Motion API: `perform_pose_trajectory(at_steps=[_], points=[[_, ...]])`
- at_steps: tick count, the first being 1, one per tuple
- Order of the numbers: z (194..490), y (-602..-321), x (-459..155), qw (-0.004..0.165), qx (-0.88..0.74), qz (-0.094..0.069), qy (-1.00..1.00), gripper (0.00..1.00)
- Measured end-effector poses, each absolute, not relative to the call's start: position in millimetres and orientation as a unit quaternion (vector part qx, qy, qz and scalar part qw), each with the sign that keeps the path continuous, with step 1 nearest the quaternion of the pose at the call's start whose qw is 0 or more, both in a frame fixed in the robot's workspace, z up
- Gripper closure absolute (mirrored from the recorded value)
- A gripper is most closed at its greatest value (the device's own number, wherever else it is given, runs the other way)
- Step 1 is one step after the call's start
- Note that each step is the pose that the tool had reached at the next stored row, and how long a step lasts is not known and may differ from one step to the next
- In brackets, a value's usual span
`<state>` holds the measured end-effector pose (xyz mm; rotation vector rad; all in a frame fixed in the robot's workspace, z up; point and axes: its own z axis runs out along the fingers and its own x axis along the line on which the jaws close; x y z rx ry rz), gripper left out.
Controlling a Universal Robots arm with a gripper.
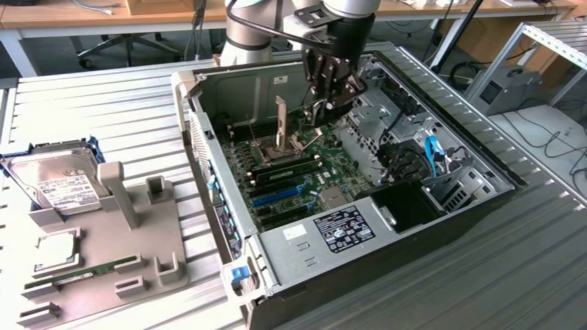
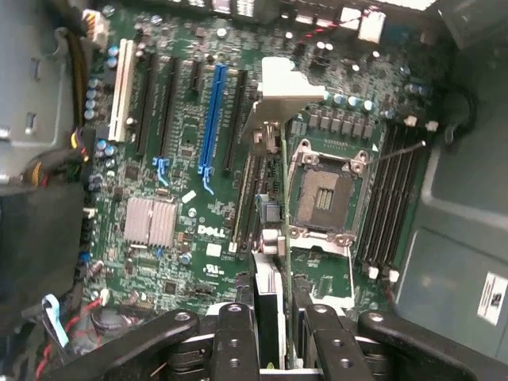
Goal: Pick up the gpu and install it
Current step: 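Insert the gpu into the slot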
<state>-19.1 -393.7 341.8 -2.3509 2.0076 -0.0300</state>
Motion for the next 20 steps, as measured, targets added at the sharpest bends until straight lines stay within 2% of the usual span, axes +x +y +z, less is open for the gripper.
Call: perform_pose_trajectory(at_steps=[20], points=[[329, -394, -23, 0.008, -0.666, 0.005, 0.746, 0.71]])
